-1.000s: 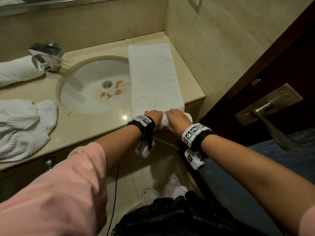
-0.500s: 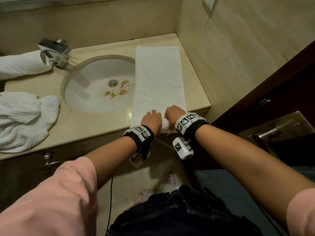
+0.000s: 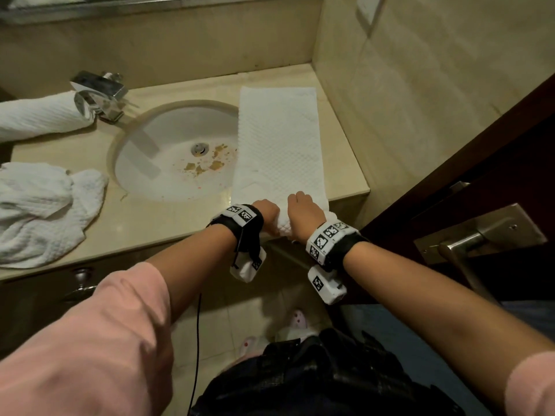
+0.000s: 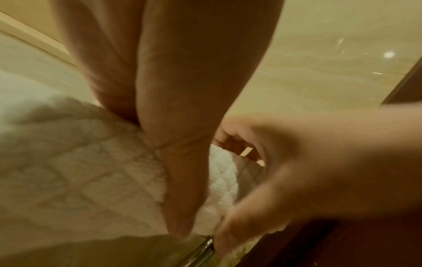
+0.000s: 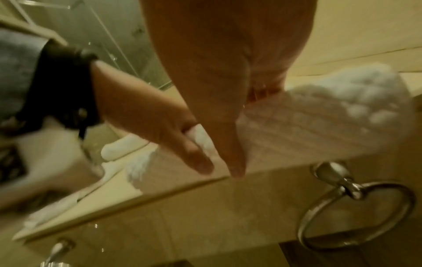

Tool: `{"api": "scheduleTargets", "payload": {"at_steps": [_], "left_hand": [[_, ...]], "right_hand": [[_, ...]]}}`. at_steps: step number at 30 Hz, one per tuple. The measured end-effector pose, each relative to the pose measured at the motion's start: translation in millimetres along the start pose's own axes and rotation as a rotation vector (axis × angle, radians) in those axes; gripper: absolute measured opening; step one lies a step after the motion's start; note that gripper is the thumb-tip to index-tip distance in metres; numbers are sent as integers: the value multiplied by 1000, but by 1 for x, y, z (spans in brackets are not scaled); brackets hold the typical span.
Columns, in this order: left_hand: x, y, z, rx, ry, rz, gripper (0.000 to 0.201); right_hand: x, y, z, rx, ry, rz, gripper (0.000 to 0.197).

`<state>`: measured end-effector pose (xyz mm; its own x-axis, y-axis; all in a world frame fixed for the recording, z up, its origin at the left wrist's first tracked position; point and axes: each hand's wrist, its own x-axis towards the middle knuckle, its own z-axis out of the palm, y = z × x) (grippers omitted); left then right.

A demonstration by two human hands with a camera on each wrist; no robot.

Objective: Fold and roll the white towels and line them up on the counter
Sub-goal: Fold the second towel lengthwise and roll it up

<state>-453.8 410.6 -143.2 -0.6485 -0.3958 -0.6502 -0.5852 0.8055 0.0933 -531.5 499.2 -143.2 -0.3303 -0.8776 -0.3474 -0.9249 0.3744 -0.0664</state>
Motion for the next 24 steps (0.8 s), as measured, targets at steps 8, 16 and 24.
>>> {"api": "scheduleTargets", "payload": {"at_steps": [8, 16, 24], "left_hand": [[1, -2, -7, 14, -71, 32, 44], [-2, -2, -7, -31, 2, 12, 47], [-7, 2, 21, -134, 175, -6, 60]], "right_hand": [[-20, -2, 17, -107, 286, -92, 52], [-1, -1, -11, -40, -37, 9, 19], [26, 1, -23, 88, -247, 99, 21]]}}
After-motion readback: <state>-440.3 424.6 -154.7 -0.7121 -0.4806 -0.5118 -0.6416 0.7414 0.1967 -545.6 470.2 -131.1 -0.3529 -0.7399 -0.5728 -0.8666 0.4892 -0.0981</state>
